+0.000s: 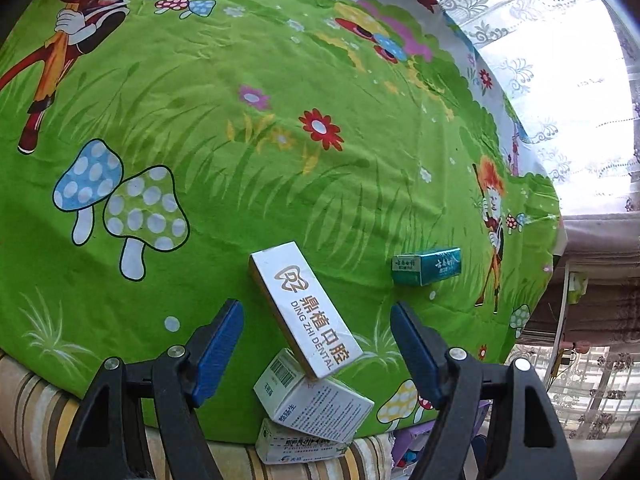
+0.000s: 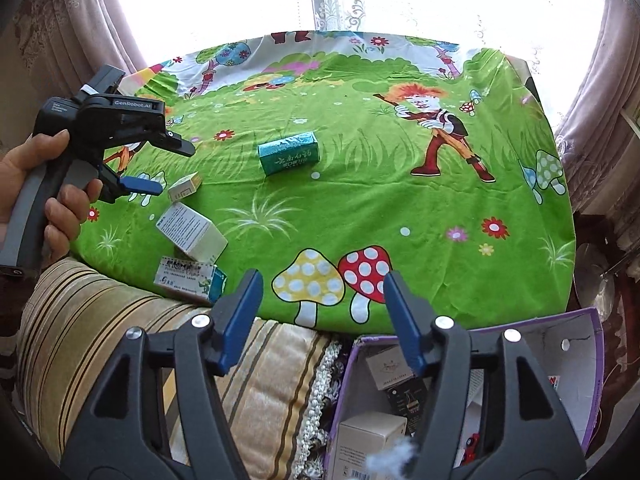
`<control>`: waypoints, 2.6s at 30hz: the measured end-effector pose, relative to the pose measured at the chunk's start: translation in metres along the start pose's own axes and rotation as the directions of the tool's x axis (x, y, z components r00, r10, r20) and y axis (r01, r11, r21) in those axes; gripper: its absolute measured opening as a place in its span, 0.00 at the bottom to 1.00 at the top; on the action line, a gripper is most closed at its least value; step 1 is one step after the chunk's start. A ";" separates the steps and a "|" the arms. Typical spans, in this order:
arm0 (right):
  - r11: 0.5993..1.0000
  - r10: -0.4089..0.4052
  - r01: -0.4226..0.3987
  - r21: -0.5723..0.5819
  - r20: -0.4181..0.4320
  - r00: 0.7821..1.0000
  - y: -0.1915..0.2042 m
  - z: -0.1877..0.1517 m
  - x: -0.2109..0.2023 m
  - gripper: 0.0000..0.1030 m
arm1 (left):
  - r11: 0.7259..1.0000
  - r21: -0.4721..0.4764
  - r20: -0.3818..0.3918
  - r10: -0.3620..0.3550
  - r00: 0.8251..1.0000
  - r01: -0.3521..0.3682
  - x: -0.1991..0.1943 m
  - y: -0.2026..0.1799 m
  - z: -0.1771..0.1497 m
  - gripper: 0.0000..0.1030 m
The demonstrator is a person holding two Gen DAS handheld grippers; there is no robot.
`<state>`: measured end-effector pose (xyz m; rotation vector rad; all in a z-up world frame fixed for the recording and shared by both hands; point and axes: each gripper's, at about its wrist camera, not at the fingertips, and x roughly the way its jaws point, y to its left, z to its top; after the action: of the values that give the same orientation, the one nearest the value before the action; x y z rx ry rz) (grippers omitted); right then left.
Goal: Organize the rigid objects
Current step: 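Move both tools back over the bedspread toward the remaining boxes, then grasp the DING ZHI DENTAL box with the left gripper while the right gripper grasps the teal box, then carry the dental box and teal box over the storage box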
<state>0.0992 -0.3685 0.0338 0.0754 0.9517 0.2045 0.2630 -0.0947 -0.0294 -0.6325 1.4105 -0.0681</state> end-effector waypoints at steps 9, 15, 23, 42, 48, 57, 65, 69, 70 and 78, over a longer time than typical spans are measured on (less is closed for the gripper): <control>1.000 0.014 -0.014 -0.007 -0.006 1.000 0.006 0.024 0.029 0.67 | 0.998 0.004 -0.073 0.059 0.996 -0.058 0.028 -0.004 0.007 0.60; 0.999 0.032 -0.032 0.020 -0.007 0.999 0.010 0.044 0.049 0.70 | 0.999 0.011 -0.077 0.036 0.996 -0.035 0.029 -0.004 0.010 0.32; 1.000 0.016 -0.016 0.012 -0.017 1.000 0.021 0.069 0.076 0.75 | 0.999 0.023 -0.074 -0.021 0.997 0.023 0.025 0.009 0.008 0.24; 0.981 -0.093 0.086 -0.172 -0.035 0.995 0.043 0.091 0.123 0.85 | 0.929 0.315 0.098 0.172 0.980 -0.194 0.037 -0.047 -0.012 0.33; 0.977 -0.073 0.067 -0.200 -0.025 0.997 0.051 0.100 0.135 0.88 | 0.976 0.215 0.102 -0.012 0.995 -0.010 0.018 -0.019 0.001 0.33; 0.971 -0.075 0.058 -0.232 -0.063 0.995 0.052 0.109 0.166 0.88 | 0.974 0.214 0.202 -0.112 0.973 0.068 -0.020 -0.005 -0.007 0.33; 0.986 -0.072 0.058 -0.155 -0.087 0.994 0.046 0.105 0.175 0.74 | 0.966 0.252 0.227 -0.124 0.966 0.064 -0.024 -0.003 -0.035 0.33; 0.992 -0.057 0.048 -0.116 -0.077 0.995 0.041 0.097 0.157 0.74 | 0.961 0.268 0.224 -0.130 0.966 0.068 -0.023 -0.004 -0.049 0.33; 0.994 -0.054 0.048 -0.098 -0.068 0.996 0.038 0.094 0.149 0.74 | 0.959 0.274 0.226 -0.135 0.965 0.071 -0.023 -0.005 -0.052 0.33; 0.995 -0.096 0.096 -0.013 0.000 0.995 0.017 0.061 0.085 0.74 | 0.941 0.320 0.310 -0.217 0.926 0.113 -0.051 -0.009 -0.082 0.33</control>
<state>0.1942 -0.3328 0.0036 0.0176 0.9518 0.1217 0.1806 -0.1116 0.0180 -0.4838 0.9813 -0.2883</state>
